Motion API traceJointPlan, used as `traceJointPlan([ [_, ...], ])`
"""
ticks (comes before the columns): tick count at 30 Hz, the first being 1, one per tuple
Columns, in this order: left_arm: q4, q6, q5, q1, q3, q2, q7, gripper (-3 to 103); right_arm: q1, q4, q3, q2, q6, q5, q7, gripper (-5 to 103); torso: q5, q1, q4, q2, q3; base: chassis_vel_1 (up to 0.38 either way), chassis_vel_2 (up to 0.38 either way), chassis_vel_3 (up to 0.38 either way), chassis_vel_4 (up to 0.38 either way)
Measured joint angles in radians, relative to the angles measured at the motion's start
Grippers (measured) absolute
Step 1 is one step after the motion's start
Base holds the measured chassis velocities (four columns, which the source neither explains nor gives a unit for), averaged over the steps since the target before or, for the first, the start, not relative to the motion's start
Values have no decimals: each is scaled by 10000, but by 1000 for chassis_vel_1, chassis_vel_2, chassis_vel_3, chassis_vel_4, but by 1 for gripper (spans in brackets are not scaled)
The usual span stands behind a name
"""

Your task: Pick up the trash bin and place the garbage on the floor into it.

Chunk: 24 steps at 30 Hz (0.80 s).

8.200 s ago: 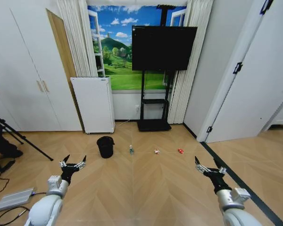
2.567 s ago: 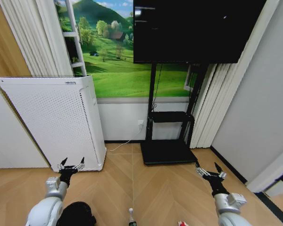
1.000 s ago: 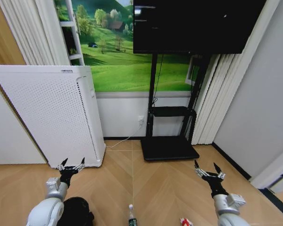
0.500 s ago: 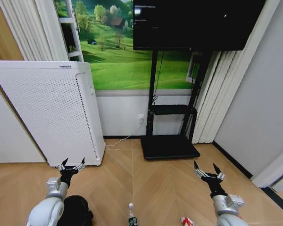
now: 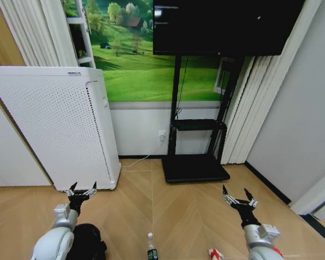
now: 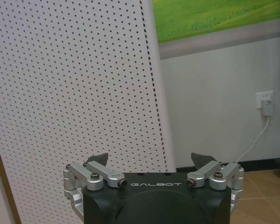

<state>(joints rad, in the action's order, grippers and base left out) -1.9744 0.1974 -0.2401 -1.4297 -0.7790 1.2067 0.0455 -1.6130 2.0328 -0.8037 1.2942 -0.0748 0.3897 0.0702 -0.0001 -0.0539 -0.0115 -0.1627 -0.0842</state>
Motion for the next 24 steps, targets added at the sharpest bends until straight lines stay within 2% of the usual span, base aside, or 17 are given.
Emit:
traceJointPlan([
  [2,-67,26,66,-46,-37,-64,144,100,-27,23,-18,-6,7,6,0,100,0,-2,-1,-6,-3,0,0,0,0],
  [4,-261,394,160,-320,-181,-277,674,100,-79,34,-90,-17,10,13,12,100,1,-6,1,-21,-13,0,0,0,0],
  [5,-293,752,41,-439,-256,-407,1063,100,-110,31,-142,-12,-14,13,22,100,1,-7,4,-28,-18,0,0,0,0],
  [6,-293,752,41,-439,-256,-407,1063,100,-110,31,-142,-12,-14,13,22,100,1,-7,4,-28,-18,0,0,0,0],
  [8,-291,1267,-301,-600,-361,-635,1434,100,-196,31,-232,57,-85,13,31,100,0,-11,2,-41,-28,0,0,0,0],
  [13,-318,1287,-518,-723,-448,-762,1436,100,-139,-10,-228,132,-127,13,38,100,1,-15,1,-55,-39,0,0,0,0],
  [19,-522,803,-1295,-627,-266,-511,1061,100,-66,-19,-170,119,-115,25,43,100,0,-20,0,-70,-51,0,0,0,0],
  [24,-516,676,-1084,-595,-178,-453,771,100,-146,14,-264,30,-110,109,44,100,1,-21,0,-73,-51,0,0,0,0],
])
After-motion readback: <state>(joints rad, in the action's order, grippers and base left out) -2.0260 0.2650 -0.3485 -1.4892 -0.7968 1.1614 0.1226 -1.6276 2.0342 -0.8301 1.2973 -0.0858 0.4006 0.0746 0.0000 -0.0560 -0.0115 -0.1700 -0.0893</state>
